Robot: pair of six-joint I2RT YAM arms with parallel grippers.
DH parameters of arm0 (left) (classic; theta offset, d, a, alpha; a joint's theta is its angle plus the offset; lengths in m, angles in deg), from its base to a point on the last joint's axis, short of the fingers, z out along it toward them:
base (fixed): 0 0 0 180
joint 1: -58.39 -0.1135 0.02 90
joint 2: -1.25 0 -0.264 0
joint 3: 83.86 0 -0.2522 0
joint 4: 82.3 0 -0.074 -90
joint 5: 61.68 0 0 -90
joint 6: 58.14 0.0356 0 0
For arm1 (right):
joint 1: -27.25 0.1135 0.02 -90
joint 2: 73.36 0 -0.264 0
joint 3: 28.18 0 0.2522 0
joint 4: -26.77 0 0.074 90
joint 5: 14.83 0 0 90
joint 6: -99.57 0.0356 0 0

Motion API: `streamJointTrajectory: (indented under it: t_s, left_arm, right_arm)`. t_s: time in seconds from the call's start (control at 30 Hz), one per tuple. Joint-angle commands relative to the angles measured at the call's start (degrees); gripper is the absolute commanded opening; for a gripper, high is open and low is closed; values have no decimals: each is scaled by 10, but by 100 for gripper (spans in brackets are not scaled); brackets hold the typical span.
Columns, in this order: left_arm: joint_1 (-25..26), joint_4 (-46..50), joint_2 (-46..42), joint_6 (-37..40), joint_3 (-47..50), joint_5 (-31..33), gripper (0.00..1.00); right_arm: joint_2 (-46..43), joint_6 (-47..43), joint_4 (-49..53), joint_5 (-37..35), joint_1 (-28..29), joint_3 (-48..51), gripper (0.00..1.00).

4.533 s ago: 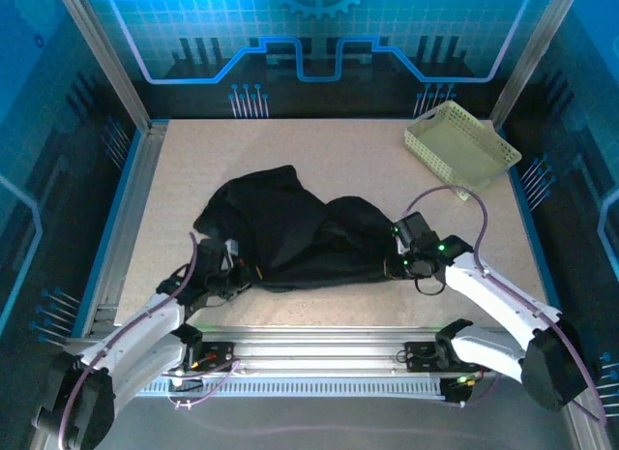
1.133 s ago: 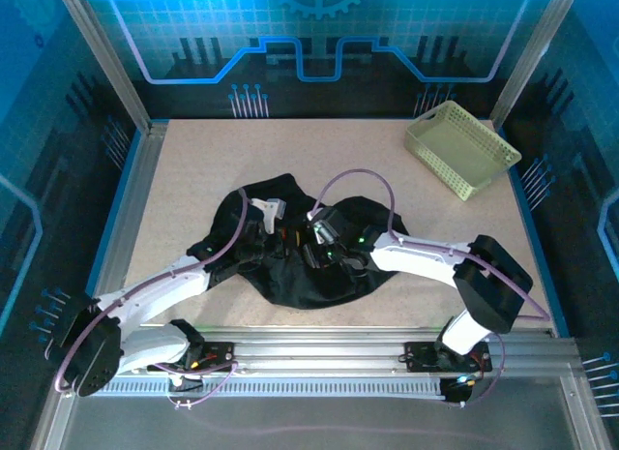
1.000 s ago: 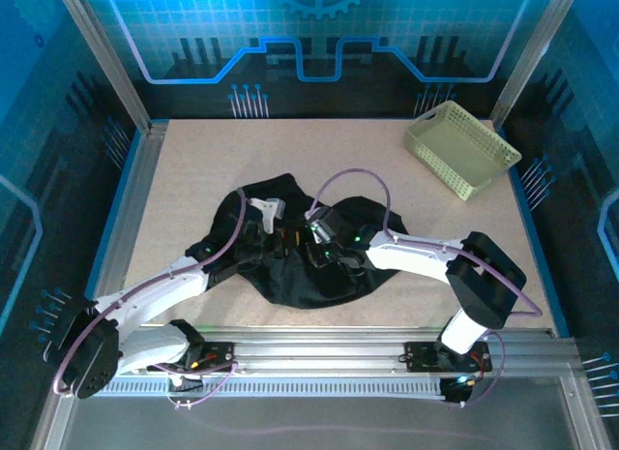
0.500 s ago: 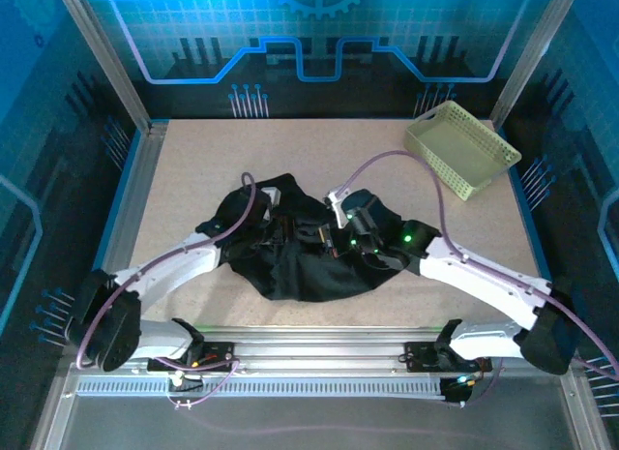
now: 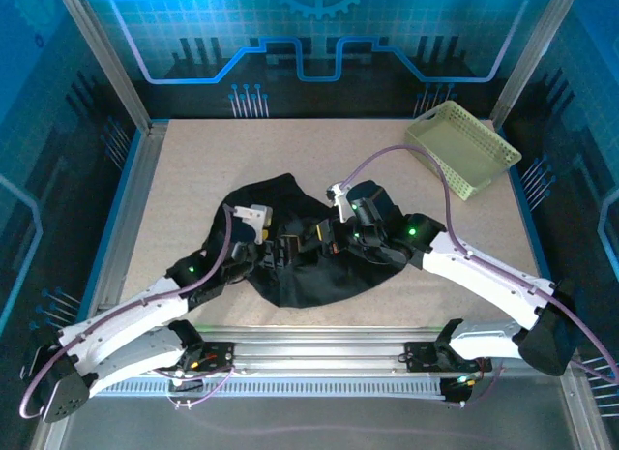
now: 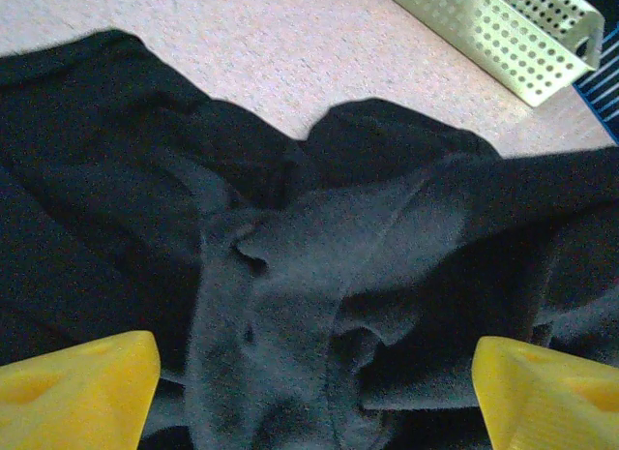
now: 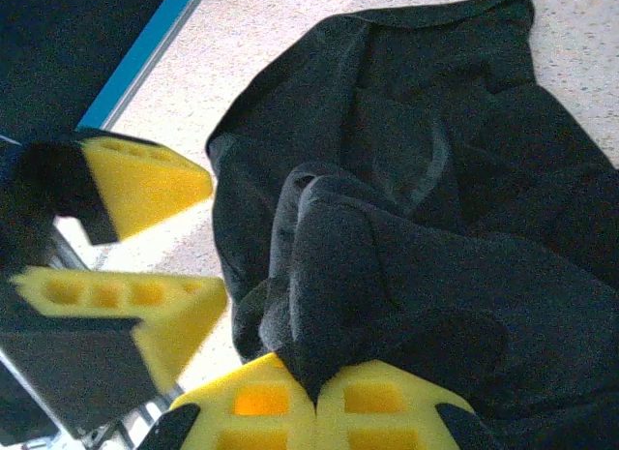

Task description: Fold the inside-out t-shirt

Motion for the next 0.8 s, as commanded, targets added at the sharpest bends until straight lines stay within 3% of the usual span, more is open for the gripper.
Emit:
streamJointTrajectory:
  t_s: [0.0,0.1,0.2,0.27,0.4,0.5,0.7,0.77]
  left_arm:
    - [7,-71,19,-23,15,-45,85]
    - [25,-100,36,-14,5,-68,84]
    - [46,-94,51,-5,-8,-30,82]
    - [46,-69,69,-2,-22,5,70]
    - [47,-75,81,12,-25,16,58]
    - [47,-75,81,20,-26,21,39]
    - [46,-83,63,45,-16,-28,0]
    - [46,-86,54,53,-12,-59,0]
  right_arm:
    - [-9,3,-16,22,0,-22,0]
    - [-8,0,-17,20,5,-22,0]
    - [-10,-1,-25,20,11,-21,0]
    - [-12,-5,-29,26,15,-22,0]
    - [-17,-13,-19,9,23,-22,0]
    - [-18,-18,1,-18,21,-25,0]
    - [3,-12,32,-35,-21,-31,0]
    - [21,-14,37,-23,-43,-36,0]
